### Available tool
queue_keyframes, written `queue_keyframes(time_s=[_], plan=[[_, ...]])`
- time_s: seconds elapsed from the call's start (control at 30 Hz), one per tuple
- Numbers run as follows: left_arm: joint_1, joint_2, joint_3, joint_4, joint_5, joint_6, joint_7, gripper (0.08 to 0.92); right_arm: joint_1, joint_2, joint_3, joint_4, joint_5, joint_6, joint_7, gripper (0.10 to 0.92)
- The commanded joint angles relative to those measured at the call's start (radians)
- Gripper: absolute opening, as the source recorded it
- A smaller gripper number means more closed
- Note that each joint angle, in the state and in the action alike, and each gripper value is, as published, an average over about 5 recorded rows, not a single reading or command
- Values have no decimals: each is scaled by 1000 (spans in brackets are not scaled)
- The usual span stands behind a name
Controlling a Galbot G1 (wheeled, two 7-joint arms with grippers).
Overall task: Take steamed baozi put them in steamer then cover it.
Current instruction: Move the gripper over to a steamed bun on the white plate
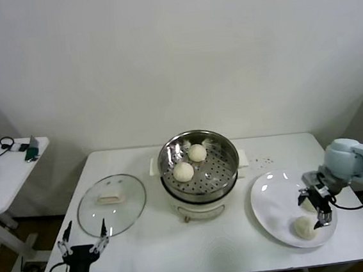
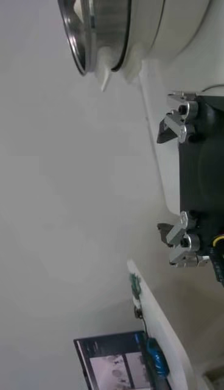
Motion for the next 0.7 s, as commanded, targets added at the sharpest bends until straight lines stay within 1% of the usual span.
queue_keyframes(time_s=[0.03,0.43,0.7], plan=[[0,-1,0,1,1,0,0,823,-132,-10,82,-4,-51,1,1,823],[-3,-2,3,9,4,-1,0,823,-129,30,75,-54,-61,9,-9,822],[-1,-4,7,10,9,-1,0,823,-121,59,69,-79,-61,15,-7,763]])
